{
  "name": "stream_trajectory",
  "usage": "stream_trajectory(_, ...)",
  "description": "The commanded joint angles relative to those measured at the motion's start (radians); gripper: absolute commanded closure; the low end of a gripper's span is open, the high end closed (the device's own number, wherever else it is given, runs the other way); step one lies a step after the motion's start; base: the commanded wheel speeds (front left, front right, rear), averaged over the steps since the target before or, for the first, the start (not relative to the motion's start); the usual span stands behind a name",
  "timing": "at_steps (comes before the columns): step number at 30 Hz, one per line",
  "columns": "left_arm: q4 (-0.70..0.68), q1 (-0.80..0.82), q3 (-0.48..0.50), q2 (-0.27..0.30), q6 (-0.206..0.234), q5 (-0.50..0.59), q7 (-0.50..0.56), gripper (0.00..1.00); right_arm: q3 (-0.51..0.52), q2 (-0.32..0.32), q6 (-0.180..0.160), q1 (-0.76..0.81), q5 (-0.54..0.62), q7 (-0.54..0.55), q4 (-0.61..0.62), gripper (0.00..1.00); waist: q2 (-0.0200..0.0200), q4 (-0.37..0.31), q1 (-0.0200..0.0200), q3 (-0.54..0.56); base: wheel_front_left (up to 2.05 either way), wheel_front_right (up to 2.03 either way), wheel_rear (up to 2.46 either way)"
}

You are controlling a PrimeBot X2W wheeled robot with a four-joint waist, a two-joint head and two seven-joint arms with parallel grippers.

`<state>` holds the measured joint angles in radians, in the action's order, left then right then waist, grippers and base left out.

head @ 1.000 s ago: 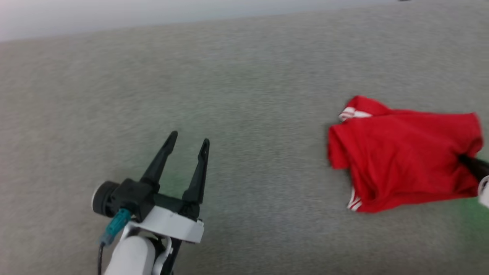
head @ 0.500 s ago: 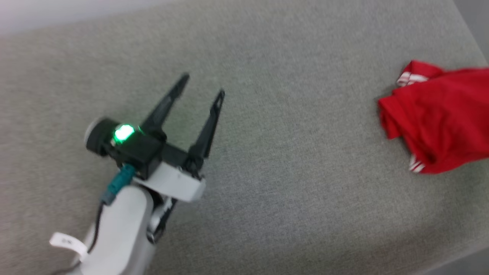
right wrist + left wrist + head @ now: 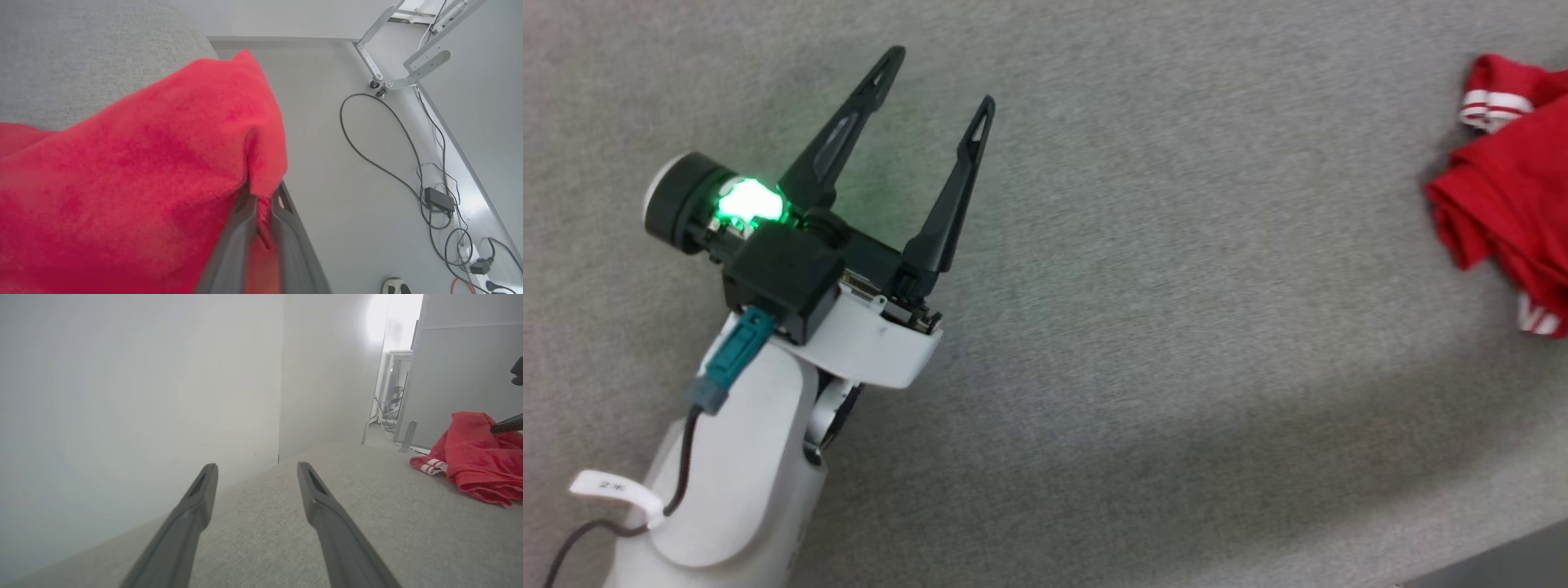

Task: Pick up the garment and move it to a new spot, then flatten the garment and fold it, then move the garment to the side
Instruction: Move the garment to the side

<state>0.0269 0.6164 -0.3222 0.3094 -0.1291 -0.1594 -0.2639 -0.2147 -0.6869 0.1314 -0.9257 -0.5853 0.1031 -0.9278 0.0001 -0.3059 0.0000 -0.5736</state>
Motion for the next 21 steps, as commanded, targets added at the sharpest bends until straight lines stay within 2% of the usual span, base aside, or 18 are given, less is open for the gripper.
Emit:
stream_trajectory(1,-0.011,0.003,0.002,0.004,-0.002,0.007,0.0,0.0,0.001,-0.002,-0.001,-0.032,0.027,-0.03,-0.044,1.0,-0.0001,0.024,0.0,-0.023,0.0,0.0,0.0)
stream_trajectory(11,-0.015,-0.036,0.029,0.004,0.004,0.0,0.0,0.0,-0.015,0.072,-0.001,-0.071,0.056,-0.13,-0.21,1.0,-0.0001,0.02,0.0,-0.034,0.0,0.0,0.0)
stream_trajectory(12,-0.017,-0.041,0.032,0.002,0.005,-0.002,0.0,0.0,-0.014,0.077,-0.001,-0.071,0.049,-0.14,-0.219,0.85,-0.0001,0.019,0.0,-0.031,0.0,0.0,0.0)
stream_trajectory(13,-0.017,-0.041,0.032,0.002,0.005,-0.002,0.0,0.0,-0.014,0.077,-0.001,-0.071,0.049,-0.14,-0.219,0.85,-0.0001,0.019,0.0,-0.031,0.0,0.0,0.0)
stream_trajectory(14,-0.018,-0.047,0.034,0.001,0.006,-0.003,0.0,0.0,-0.014,0.081,-0.001,-0.071,0.041,-0.149,-0.227,0.57,-0.0001,0.018,0.0,-0.028,0.0,0.0,0.0)
stream_trajectory(15,-0.018,-0.053,0.037,0.0,0.007,-0.004,0.0,0.0,-0.014,0.082,-0.001,-0.07,0.036,-0.159,-0.234,0.19,-0.0001,0.018,0.0,-0.024,0.0,0.0,0.0)
stream_trajectory(16,-0.018,-0.059,0.04,-0.001,0.008,-0.005,0.0,0.0,-0.019,0.083,-0.001,-0.068,0.032,-0.164,-0.242,0.0,-0.0001,0.018,0.0,-0.019,0.0,0.0,0.0)
stream_trajectory(21,-0.012,-0.091,0.053,-0.019,0.009,-0.012,0.0,0.0,-0.036,0.069,-0.001,-0.059,0.002,-0.184,-0.247,0.0,-0.0001,0.024,0.0,0.031,0.0,0.0,0.0)
